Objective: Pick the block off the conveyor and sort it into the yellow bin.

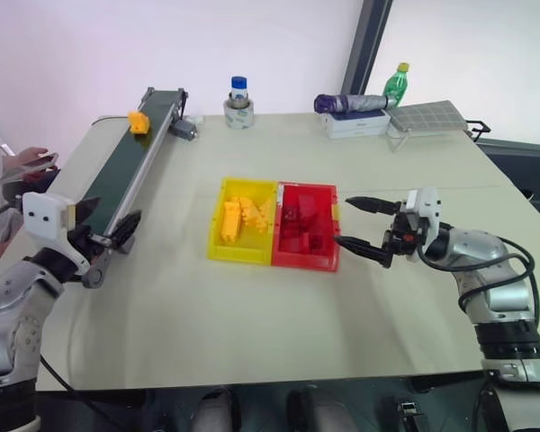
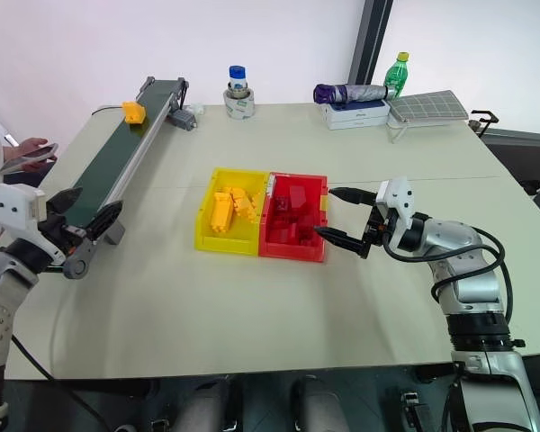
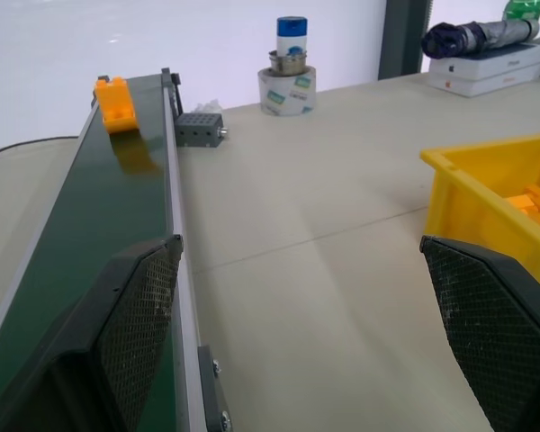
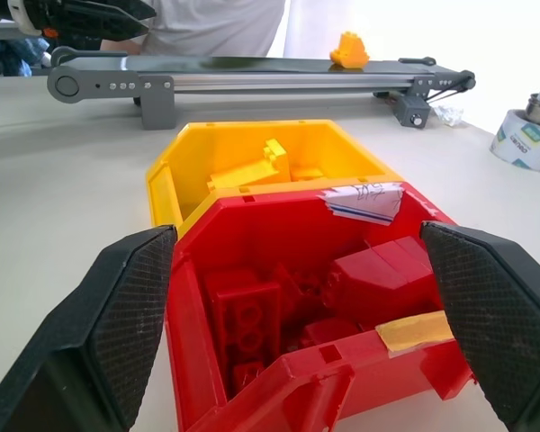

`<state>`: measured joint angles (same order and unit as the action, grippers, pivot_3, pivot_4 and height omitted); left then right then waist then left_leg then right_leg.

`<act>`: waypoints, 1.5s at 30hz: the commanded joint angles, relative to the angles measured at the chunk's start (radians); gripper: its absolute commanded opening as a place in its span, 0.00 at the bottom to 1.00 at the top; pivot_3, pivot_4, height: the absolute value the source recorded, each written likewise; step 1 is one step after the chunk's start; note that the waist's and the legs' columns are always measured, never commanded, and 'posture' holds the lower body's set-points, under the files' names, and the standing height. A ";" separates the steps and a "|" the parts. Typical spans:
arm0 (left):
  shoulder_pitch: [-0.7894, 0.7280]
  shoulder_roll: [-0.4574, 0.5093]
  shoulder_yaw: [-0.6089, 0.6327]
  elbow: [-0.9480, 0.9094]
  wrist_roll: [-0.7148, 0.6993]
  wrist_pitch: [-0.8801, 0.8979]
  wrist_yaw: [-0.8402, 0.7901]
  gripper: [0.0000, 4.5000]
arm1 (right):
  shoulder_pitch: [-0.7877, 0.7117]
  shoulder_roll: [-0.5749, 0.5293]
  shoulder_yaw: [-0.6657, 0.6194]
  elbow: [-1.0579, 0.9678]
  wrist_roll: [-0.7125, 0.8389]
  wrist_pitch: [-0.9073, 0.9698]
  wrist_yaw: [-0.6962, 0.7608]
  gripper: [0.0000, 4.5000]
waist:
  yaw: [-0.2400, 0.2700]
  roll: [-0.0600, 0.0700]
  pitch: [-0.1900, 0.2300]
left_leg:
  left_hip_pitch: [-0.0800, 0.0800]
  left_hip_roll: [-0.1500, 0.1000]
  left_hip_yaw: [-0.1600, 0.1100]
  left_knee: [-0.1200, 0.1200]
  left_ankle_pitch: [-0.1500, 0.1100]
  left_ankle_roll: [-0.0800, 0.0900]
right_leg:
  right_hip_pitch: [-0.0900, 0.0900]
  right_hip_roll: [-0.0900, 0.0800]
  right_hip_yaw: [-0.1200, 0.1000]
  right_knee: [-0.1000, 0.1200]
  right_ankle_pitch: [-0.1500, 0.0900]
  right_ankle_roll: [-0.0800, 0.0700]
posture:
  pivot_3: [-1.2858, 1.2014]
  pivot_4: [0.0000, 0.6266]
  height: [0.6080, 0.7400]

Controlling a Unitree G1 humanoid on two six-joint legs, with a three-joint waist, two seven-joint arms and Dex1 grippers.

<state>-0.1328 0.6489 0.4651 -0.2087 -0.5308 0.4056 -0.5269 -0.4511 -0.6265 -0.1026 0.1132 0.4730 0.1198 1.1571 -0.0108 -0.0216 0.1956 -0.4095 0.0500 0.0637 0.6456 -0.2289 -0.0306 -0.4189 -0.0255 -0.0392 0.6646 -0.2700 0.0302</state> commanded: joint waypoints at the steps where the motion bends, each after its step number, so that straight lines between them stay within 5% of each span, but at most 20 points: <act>1: -0.006 0.002 0.022 -0.016 0.013 -0.030 0.013 0.99 | -0.019 0.002 -0.006 -0.013 -0.003 -0.022 0.003 1.00 | 0.000 0.000 0.000 | 0.000 0.000 0.000 0.000 0.000 0.000 | 0.000 0.000 0.000 0.000 0.000 0.000 | 0.52 0.24 1.00; 18: 0.201 -0.048 0.279 -0.015 -0.068 -0.010 0.079 0.99 | -0.014 0.015 0.008 -0.005 -0.017 -0.045 0.023 1.00 | 0.002 -0.001 -0.001 | 0.000 0.000 0.001 0.001 0.000 0.000 | 0.000 -0.001 0.001 0.000 -0.001 -0.004 | 0.52 0.24 1.00; 37: 0.228 -0.020 0.246 -0.022 -0.067 -0.007 0.045 0.99 | -0.012 0.019 0.012 -0.007 -0.029 -0.061 0.027 1.00 | 0.000 -0.001 -0.001 | 0.000 0.001 0.002 0.000 0.000 0.000 | -0.001 -0.001 0.001 0.000 -0.001 -0.004 | 0.52 0.24 1.00; 45: 0.018 0.086 0.139 0.085 -0.037 0.100 0.079 0.99 | -0.016 0.025 0.016 -0.009 -0.033 -0.058 0.020 1.00 | 0.006 -0.002 -0.001 | 0.000 0.001 0.002 0.000 0.000 0.000 | -0.001 -0.001 0.001 0.000 -0.001 -0.005 | 0.52 0.24 1.00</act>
<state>-0.0859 0.7048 0.6193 -0.1279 -0.5762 0.4843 -0.4516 -0.4518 -0.6037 -0.0801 0.1295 0.4349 0.0798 1.1812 -0.0043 -0.0231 0.1948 -0.4096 0.0507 0.0653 0.6461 -0.2287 -0.0302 -0.4196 -0.0263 -0.0385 0.6646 -0.2710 0.0253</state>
